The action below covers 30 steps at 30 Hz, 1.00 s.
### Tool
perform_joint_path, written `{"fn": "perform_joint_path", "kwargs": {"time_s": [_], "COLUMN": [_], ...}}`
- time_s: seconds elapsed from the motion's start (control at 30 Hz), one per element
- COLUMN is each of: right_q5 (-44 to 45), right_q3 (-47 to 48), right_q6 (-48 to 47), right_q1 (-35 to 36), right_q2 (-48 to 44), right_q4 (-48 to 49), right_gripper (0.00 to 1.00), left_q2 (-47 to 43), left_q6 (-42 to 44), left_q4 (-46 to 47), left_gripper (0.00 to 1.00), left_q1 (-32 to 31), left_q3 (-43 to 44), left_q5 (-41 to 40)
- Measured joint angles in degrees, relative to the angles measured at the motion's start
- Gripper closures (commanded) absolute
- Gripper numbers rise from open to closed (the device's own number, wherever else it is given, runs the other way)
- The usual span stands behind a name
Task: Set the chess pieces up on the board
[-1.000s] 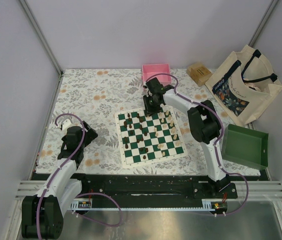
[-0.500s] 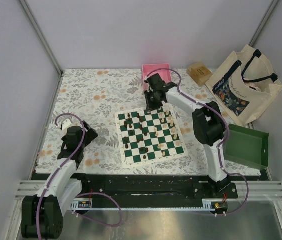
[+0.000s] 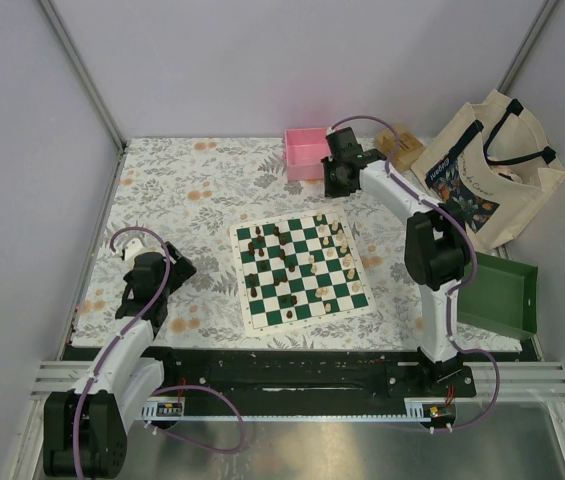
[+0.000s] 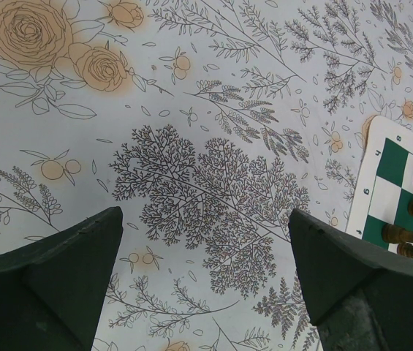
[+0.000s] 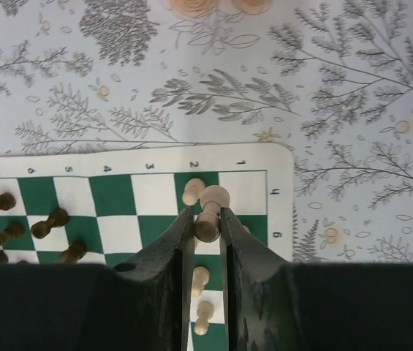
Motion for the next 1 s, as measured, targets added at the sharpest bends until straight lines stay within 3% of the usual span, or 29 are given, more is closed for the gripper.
{"fn": "perform_joint_path", "kwargs": {"time_s": [1.0], "right_q5": [0.0], "right_q3": [-1.7], "right_q6": [0.4], "right_q1": [-2.0], "right_q2": [5.1], "right_q4": [0.8], "right_gripper": [0.78], "left_q2": [0.6], "left_q6": [0.0], "left_q4": [0.3], "left_gripper": [0.01], "left_q1": [0.0], "left_q3": [0.0], "left_q5": [0.0]}}
